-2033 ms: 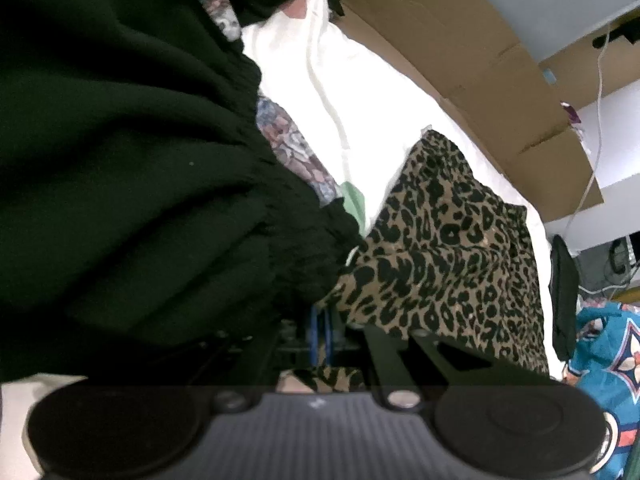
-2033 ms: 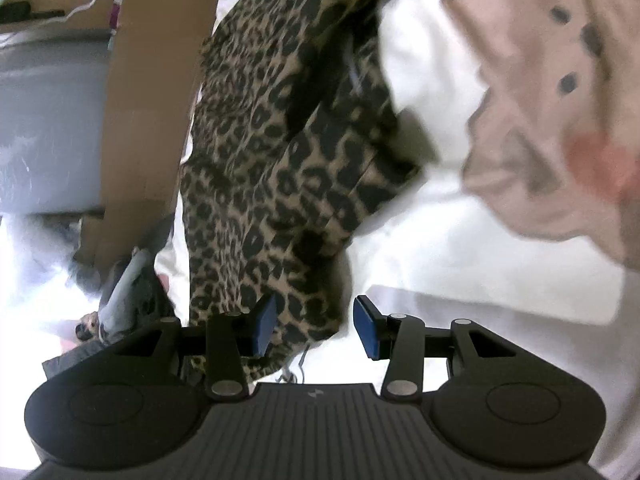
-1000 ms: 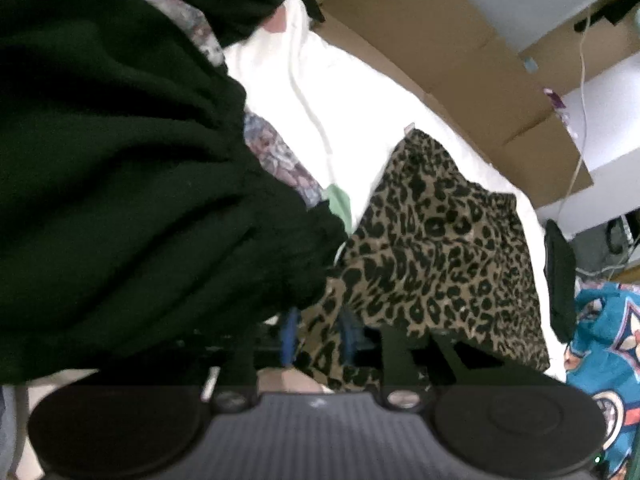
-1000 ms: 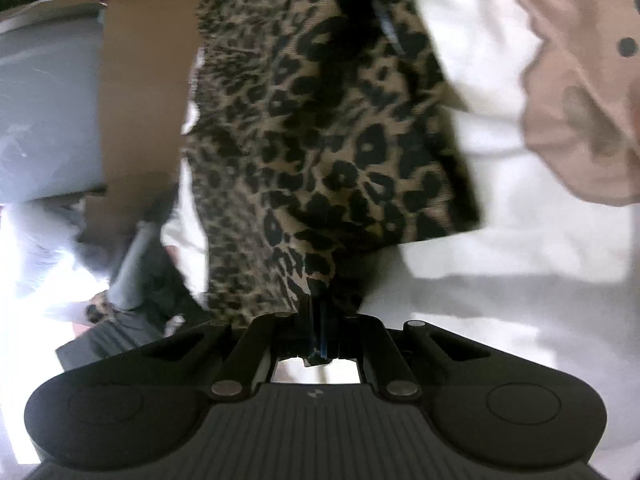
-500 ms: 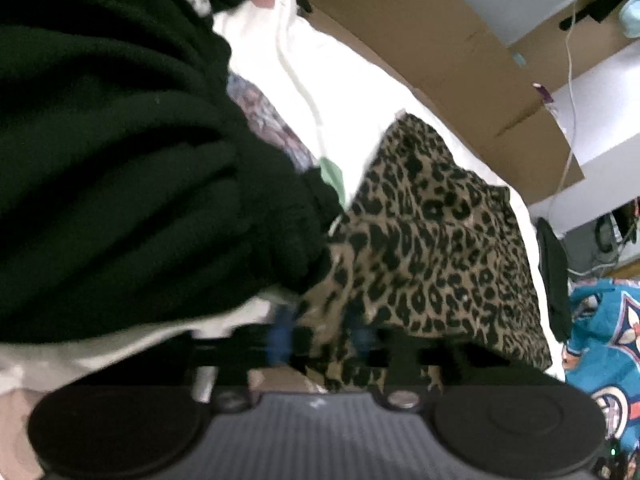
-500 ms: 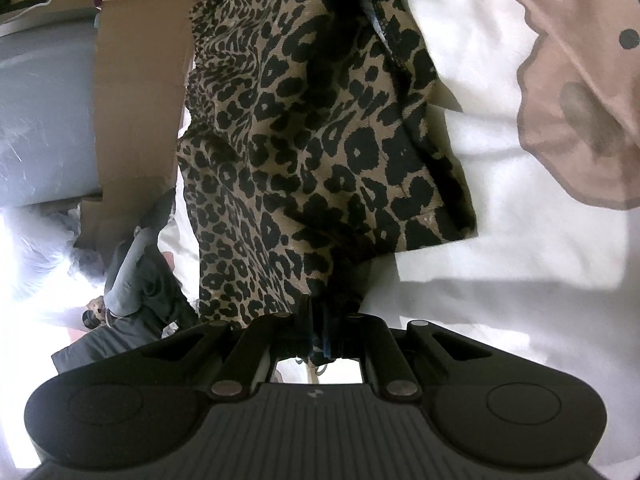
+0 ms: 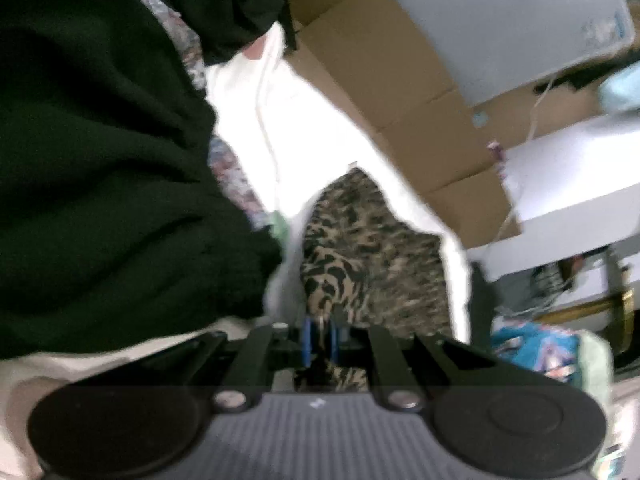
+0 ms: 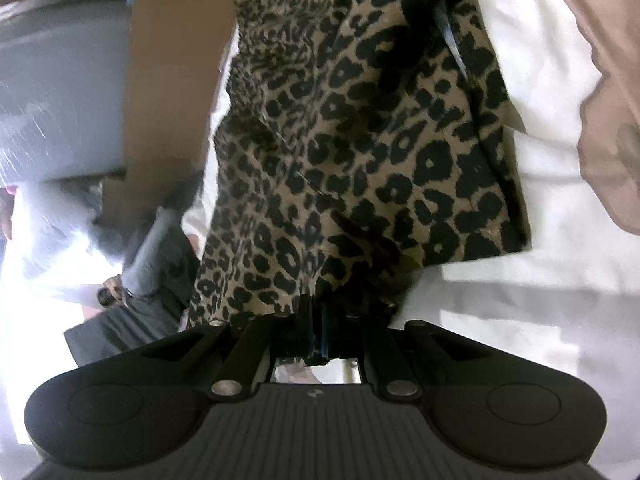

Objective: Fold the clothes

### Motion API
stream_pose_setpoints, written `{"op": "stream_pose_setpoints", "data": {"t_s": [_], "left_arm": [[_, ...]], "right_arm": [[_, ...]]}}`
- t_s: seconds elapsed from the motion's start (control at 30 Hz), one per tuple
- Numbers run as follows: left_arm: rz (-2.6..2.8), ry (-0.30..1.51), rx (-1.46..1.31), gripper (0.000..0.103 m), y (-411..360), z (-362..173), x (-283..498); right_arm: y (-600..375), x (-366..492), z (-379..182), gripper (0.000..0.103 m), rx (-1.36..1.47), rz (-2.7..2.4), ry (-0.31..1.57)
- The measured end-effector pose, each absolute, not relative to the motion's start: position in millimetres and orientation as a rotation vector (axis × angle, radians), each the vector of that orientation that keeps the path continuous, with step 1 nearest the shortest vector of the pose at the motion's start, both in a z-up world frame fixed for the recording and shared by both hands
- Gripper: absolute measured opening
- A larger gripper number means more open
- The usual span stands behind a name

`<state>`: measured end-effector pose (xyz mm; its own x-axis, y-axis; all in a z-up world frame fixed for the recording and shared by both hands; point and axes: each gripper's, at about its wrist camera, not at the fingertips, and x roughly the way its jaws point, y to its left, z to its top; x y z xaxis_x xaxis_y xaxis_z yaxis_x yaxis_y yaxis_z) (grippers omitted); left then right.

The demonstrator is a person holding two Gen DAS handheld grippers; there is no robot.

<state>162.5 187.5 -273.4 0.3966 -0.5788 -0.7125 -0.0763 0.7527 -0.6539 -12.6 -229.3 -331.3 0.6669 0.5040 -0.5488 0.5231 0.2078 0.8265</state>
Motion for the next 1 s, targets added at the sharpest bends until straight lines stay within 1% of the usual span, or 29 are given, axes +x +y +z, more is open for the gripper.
{"op": "stream_pose_setpoints", "data": {"t_s": [0.2, 0.33, 0.4, 0.43, 0.47, 0.5, 0.53, 0.6, 0.63, 0.7, 0.73, 0.77, 0.8, 0.83, 0.87, 1.0], "left_arm": [[-0.229, 1.21, -0.559, 0.009, 180, -308, 164], [-0.205, 1.225, -0.542, 0.009, 178, -316, 165], [-0.209, 1.221, -0.533, 0.009, 179, -314, 165], [-0.211, 1.219, -0.529, 0.009, 179, -314, 164], [-0.212, 1.22, -0.526, 0.009, 179, -313, 163], [-0.213, 1.222, -0.525, 0.009, 179, -314, 163], [-0.213, 1.224, -0.524, 0.009, 178, -315, 163], [-0.213, 1.231, -0.525, 0.009, 177, -318, 163], [-0.214, 1.234, -0.526, 0.009, 176, -318, 162], [-0.215, 1.243, -0.528, 0.009, 176, -320, 161], [-0.216, 1.248, -0.529, 0.009, 176, -320, 161], [-0.217, 1.248, -0.526, 0.009, 176, -320, 160], [-0.219, 1.243, -0.52, 0.009, 176, -317, 159], [-0.218, 1.234, -0.522, 0.009, 177, -314, 159], [-0.217, 1.222, -0.53, 0.009, 179, -309, 158], [-0.214, 1.171, -0.521, 0.009, 182, -293, 161]], "right_arm": [[-216, -16, -348, 0.002, 1.391, -0.044, 1.002], [-214, -18, -354, 0.006, 1.351, -0.081, 1.037], [-218, -19, -352, 0.02, 1.367, -0.084, 1.011], [-220, -19, -352, 0.045, 1.375, -0.086, 0.997], [-223, -20, -351, 0.063, 1.38, -0.098, 0.977], [-225, -20, -350, 0.066, 1.384, -0.109, 0.957], [-226, -20, -350, 0.067, 1.388, -0.119, 0.939], [-224, -13, -353, 0.067, 1.382, -0.104, 0.944], [-223, -10, -355, 0.065, 1.379, -0.097, 0.948], [-215, -3, -358, 0.057, 1.36, -0.091, 0.993], [-211, 0, -360, 0.043, 1.35, -0.088, 1.016], [-208, 3, -362, 0.02, 1.34, -0.085, 1.038], [-204, 6, -364, 0.01, 1.331, -0.083, 1.059], [-203, 6, -363, 0.005, 1.326, -0.084, 1.065], [-204, 6, -359, 0.004, 1.318, -0.084, 1.055], [-203, 4, -353, 0.004, 1.295, -0.055, 1.055]]}}
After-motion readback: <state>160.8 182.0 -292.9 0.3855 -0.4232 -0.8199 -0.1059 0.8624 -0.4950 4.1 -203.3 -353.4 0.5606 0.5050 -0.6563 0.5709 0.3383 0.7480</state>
